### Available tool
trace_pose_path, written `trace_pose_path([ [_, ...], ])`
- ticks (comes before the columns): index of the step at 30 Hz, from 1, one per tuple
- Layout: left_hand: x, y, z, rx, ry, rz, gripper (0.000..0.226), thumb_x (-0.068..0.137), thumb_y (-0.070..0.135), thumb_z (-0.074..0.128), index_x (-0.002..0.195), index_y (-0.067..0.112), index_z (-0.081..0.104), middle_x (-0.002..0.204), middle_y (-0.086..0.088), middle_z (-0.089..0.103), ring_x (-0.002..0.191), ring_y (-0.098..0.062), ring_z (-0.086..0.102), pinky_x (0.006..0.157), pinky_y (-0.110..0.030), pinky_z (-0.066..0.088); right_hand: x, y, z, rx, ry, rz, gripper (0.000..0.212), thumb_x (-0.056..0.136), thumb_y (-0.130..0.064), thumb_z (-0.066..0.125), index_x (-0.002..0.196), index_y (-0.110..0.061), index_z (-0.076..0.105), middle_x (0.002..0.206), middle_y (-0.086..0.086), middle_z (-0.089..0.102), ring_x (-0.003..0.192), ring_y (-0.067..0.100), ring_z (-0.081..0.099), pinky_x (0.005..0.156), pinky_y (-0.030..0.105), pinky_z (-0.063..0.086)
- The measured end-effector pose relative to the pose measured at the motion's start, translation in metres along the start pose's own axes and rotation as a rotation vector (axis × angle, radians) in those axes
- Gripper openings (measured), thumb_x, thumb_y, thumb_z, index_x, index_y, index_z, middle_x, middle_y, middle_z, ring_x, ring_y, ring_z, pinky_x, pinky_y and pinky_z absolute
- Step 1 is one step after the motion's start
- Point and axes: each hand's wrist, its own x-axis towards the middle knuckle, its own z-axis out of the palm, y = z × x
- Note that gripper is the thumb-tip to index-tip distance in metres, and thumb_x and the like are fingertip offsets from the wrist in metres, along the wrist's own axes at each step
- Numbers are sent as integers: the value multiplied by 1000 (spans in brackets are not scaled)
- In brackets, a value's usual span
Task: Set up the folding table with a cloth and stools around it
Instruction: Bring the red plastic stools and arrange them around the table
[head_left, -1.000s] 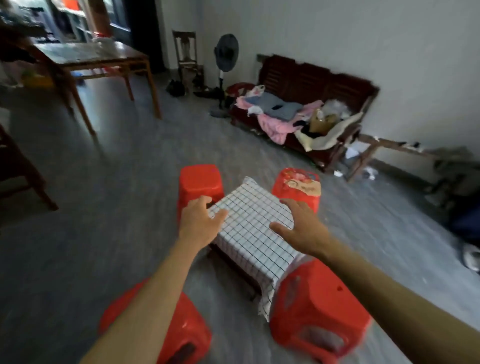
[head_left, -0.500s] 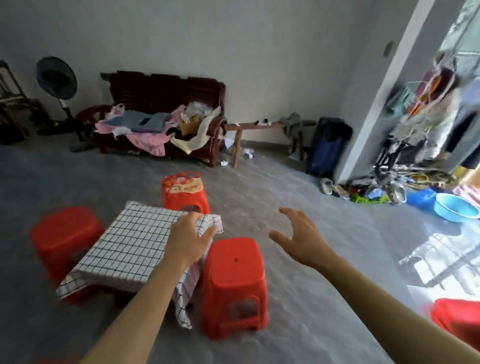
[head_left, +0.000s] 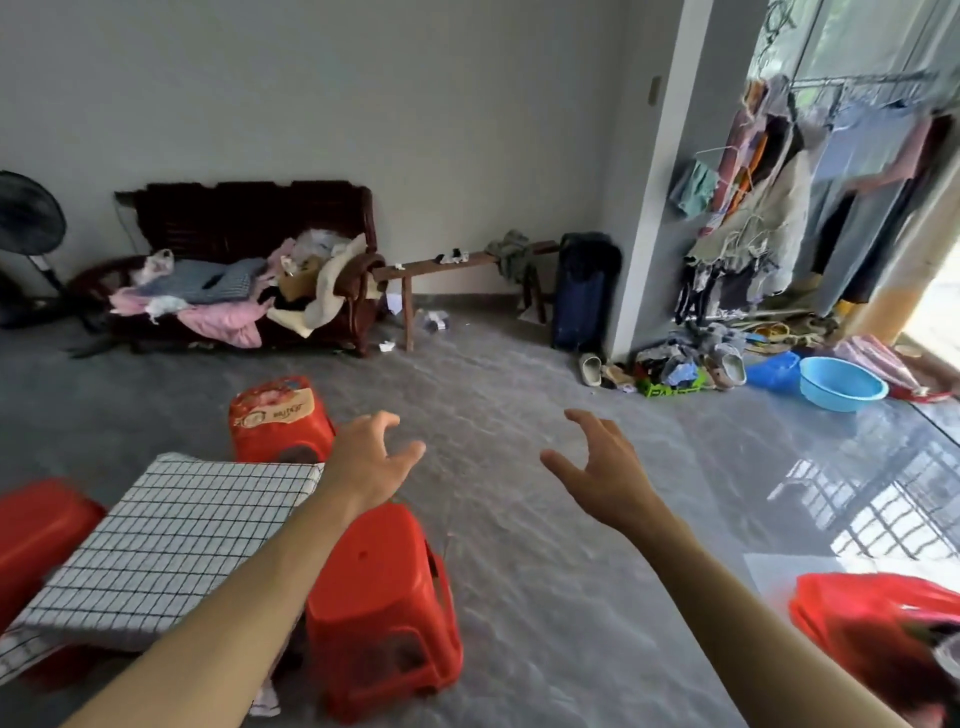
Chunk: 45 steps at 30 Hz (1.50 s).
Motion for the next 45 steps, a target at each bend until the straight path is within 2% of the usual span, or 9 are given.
trace_pose_path([
  [9,92,44,87,-139,-94,77,56,83,43,70,127,11,58,128,-12,59,120,-25,53,102,-31,38,78,43,-34,-126,37,72,65,89,-48,63,145,-26,37,146,5,41,134,24,38,108,37,34],
  [14,183,41,97,-231,-83,85,58,82,48,68,127,13,57,126,-12,62,117,-27,56,100,-35,43,159,31,-45,-217,95,75,66,89,-46,64,145,-22,39,145,7,45,133,24,39,106,35,33],
  [18,242,23,94,-260,-78,63,57,83,47,68,128,14,57,127,-10,60,116,-26,56,99,-34,44,224,20,-27,-211,94,36,64,88,-47,64,143,-21,42,143,5,48,130,22,43,104,33,35],
  [24,300,-25,85,-264,-68,-32,67,76,55,67,126,11,57,128,-13,59,118,-28,55,101,-37,43,299,3,26,-190,-60,-35,61,92,-43,61,145,-22,38,150,4,37,139,20,31,109,30,26],
  [27,328,-43,87,-215,-57,-70,57,85,46,67,129,12,54,133,-10,57,121,-27,53,101,-35,41,343,1,45,-168,-105,-58,62,91,-46,61,144,-23,39,147,3,40,135,19,36,108,31,30],
  [30,355,-54,96,-192,-50,-112,57,86,47,65,130,13,53,134,-8,56,121,-24,53,101,-35,42,392,5,59,-169,-154,-86,63,90,-50,60,144,-24,39,148,1,41,135,18,37,109,32,31],
  [34,398,-61,106,-152,-45,-202,58,86,48,64,132,15,51,133,-5,57,118,-22,55,101,-35,42,468,17,75,-142,-211,-124,63,90,-51,60,143,-26,39,147,1,41,135,19,38,108,33,32],
  [41,485,-57,118,-107,75,-392,58,85,48,66,129,12,54,130,-6,58,122,-21,52,104,-35,40,605,22,101,-91,-369,-253,61,92,-49,58,144,-26,36,148,1,39,135,20,38,108,32,32],
  [45,524,-47,118,-89,137,-452,58,85,46,66,130,11,55,129,-6,59,121,-19,52,102,-30,39,672,13,116,-85,-464,-347,62,91,-47,60,144,-23,37,147,5,42,134,23,39,108,33,31],
])
